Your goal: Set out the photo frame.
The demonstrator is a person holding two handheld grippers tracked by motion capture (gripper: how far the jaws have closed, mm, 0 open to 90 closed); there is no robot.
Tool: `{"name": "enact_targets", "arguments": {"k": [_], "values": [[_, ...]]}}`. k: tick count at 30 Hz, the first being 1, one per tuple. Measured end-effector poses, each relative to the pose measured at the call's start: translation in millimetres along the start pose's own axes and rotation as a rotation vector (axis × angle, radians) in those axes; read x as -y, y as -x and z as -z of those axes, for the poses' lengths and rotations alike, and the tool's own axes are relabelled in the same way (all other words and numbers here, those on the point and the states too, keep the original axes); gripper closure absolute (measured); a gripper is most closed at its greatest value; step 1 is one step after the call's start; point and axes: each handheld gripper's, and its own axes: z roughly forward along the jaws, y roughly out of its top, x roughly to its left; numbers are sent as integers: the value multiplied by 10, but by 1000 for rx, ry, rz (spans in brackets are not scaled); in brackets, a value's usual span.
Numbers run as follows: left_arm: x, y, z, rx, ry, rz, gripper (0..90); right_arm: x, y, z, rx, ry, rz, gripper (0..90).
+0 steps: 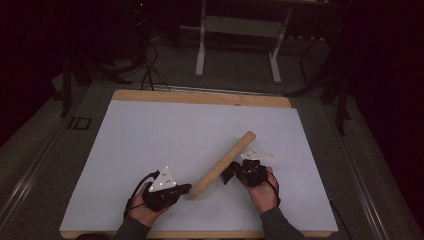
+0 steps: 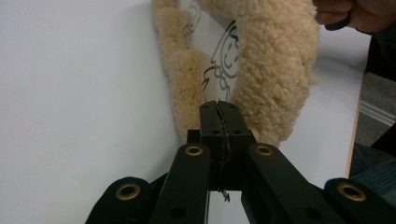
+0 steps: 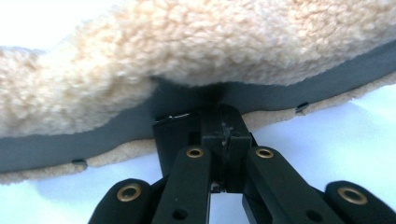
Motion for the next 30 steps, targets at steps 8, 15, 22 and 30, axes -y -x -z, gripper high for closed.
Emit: {"name": "enact_targets", "arguments": {"k": [8, 15, 22, 30], "values": [[-14, 49, -39, 17, -1, -8, 900, -8, -32, 5, -6, 7, 6, 900], [-21, 79, -66, 33, -1, -15, 900, -9, -72, 12, -22, 6, 11, 900], [-23, 103, -87, 34, 0, -18, 900, 2, -112, 5, -37, -5, 20, 900], [-31, 151, -123, 45, 6, -22, 900, 10, -151, -10, -54, -7, 24, 900]]}}
